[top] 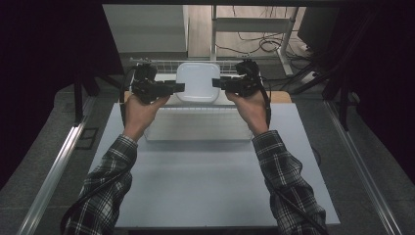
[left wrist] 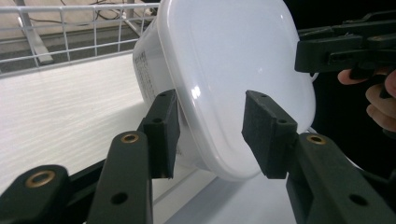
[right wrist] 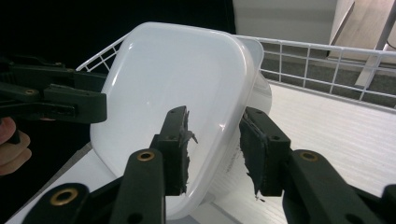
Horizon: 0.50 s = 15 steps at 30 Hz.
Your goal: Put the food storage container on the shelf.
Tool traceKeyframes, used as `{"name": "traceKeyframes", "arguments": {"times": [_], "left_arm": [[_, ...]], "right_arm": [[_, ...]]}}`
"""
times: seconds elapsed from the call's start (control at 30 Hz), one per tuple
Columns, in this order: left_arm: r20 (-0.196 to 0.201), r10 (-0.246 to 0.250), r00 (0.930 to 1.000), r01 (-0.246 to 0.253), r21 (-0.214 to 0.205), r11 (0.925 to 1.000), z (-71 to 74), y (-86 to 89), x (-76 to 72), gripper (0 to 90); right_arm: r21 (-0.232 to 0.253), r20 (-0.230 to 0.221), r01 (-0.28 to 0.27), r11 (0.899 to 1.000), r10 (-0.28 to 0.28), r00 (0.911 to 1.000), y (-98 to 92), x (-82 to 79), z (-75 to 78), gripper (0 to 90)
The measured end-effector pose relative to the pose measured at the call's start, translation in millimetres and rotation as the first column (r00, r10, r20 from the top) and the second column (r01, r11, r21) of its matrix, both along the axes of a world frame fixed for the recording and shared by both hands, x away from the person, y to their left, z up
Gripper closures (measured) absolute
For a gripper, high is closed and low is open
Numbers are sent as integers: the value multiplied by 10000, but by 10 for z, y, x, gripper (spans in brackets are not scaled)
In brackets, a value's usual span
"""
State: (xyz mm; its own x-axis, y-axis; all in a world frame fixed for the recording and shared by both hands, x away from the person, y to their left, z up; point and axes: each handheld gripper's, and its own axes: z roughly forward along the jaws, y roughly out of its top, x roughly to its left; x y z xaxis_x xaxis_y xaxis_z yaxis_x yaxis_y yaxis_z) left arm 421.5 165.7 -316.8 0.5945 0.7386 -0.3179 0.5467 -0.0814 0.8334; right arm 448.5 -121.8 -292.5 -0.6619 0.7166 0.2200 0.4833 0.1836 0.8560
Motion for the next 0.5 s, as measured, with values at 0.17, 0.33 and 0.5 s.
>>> {"name": "traceKeyframes", "arguments": {"times": [0.17,0.33,0.5], "left_arm": [[26,53,10000,-53,-70,10000,-7,-13,39,549],[-26,348,9994,-349,-132,9993,-15,-19,94,468],[146,548,9984,-550,116,9984,0,-30,174,466]], "right_arm": [[43,-100,23,10000,-23,9999,-4,52,-15,570],[-429,256,371,9984,-361,9990,24,96,-30,556],[-583,452,591,9965,-565,9974,66,129,-46,565]]}}
